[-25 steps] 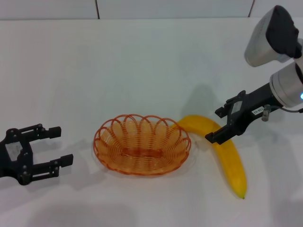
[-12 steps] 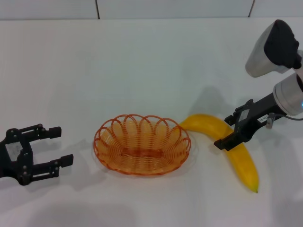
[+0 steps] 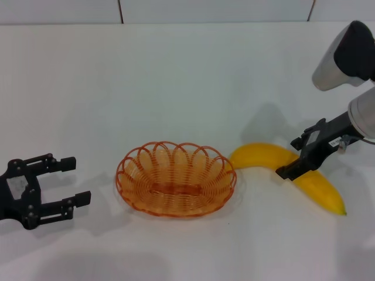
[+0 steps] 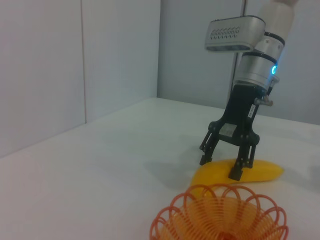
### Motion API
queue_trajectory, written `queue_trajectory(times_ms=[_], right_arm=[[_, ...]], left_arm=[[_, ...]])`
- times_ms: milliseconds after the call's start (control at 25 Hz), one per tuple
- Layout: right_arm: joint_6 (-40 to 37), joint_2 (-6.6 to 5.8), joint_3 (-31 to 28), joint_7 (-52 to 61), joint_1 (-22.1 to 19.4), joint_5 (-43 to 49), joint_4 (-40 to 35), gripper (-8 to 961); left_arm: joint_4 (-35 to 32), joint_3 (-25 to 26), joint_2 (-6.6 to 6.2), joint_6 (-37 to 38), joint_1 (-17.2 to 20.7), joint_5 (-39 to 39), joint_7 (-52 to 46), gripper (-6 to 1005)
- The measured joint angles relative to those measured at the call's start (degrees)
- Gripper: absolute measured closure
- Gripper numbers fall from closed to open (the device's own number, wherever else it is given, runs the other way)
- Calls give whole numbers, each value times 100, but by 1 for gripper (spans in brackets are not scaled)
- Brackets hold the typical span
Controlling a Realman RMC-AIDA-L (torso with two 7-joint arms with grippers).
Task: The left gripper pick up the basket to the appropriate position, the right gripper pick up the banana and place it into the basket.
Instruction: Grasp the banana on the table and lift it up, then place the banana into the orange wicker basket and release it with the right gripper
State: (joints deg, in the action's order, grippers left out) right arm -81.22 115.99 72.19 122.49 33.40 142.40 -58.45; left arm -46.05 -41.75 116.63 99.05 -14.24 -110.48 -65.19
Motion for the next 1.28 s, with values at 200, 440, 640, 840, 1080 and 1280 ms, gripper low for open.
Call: queue_trajectory(times_ms=[200,440,640,840,1080,1280], right_arm=[[-44,2,-5,9,0,-12,-24,96],[-65,11,-17,12,-8,-36,-76,270],[-34,7,-45,86,-36,-45,-168,404],[-85,-16,-443,90,-45,-12,-480,449],[-654,-29,-1220,84,-36,-136,-1689,446],[-1323,5,-1005,22,-176,-1087,-2658,443]], left_arm=[[0,0,0,0,0,0,-5,242],[0,0,0,0,13,0,-2,242],[0,0,0,0,26,0,2,242],[0,0,0,-1,36,0,6,242],[0,191,-5,50,46,-41,31,242],[0,210,-7,200,49,-248,68,242]])
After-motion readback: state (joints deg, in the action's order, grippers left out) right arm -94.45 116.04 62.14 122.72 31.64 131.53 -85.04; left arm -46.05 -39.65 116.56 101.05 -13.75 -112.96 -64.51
